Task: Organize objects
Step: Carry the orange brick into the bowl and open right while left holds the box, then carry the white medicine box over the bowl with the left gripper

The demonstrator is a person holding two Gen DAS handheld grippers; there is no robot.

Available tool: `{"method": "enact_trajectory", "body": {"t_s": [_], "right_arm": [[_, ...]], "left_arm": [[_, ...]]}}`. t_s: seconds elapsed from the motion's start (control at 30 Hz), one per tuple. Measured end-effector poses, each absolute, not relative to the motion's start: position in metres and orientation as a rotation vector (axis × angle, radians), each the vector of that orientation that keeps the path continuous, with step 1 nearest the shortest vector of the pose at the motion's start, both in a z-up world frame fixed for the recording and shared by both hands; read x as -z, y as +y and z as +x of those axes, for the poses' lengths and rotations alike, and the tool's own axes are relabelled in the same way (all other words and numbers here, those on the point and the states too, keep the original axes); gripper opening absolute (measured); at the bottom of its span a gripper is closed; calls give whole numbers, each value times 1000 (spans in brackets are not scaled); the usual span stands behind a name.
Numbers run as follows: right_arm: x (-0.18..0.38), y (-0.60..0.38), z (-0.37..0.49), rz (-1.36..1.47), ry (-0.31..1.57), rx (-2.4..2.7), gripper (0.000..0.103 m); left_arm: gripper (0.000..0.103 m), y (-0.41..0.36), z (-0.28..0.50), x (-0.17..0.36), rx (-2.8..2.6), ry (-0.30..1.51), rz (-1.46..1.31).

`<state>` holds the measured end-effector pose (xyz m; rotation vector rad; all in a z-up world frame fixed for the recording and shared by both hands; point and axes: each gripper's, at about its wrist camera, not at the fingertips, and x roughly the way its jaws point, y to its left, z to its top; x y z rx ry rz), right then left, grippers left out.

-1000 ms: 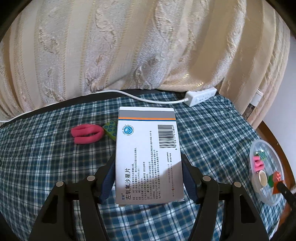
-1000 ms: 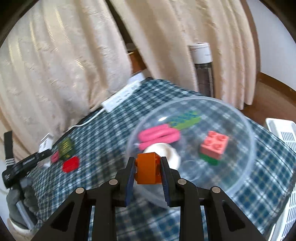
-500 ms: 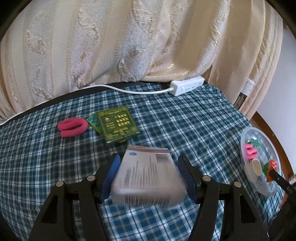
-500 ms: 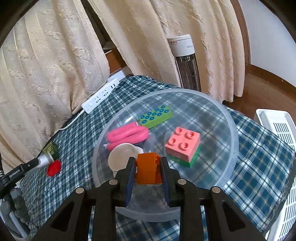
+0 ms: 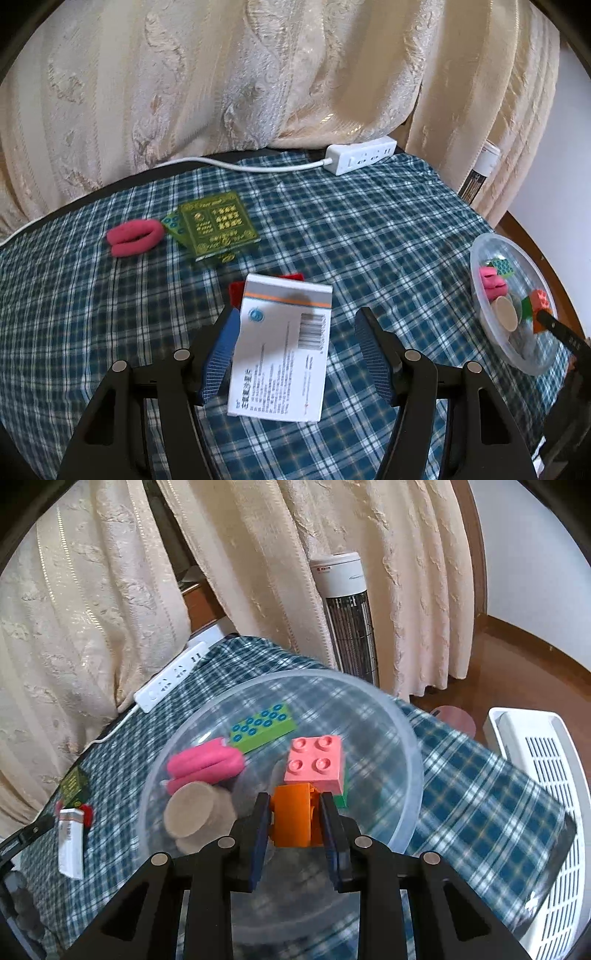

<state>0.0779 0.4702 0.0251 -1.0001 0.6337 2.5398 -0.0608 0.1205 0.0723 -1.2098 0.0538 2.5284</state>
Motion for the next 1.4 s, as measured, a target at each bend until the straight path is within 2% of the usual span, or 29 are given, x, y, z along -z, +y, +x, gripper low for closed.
{"method": "enact_trajectory", "body": {"t_s": [0.17, 0.33, 0.4, 0.47, 0.57, 0.9, 1.23, 1.33, 1.4], "right_arm": [[-24, 483, 65, -994, 581, -2526, 28], [-25, 488, 69, -962, 627, -2543, 29], [-27, 485, 74, -945, 622, -2554, 38], [-31, 480, 81, -919, 606, -2564, 55], [-37, 472, 93, -876, 586, -2587, 62], [-41, 465, 116, -833, 665, -2616, 63], [-48, 452, 120, -821, 663, -2675, 63], [-48, 451, 120, -826, 665, -2680, 63], [-47, 452, 122, -827, 667, -2682, 63]], "left_arm": [[66, 116, -57, -62, -2527, 51, -1252], [66, 115, -53, -53, -2528, 54, -1278], [66, 115, -53, -51, -2537, 62, -1279], [67, 116, -52, -49, -2552, 82, -1269], [68, 119, -52, -46, -2563, 117, -1258], [70, 119, -56, -33, -2562, 133, -1278], [70, 121, -60, -22, -2572, 168, -1310], [64, 121, -61, -20, -2569, 175, -1322], [64, 122, -60, -21, -2577, 183, -1315]]}}
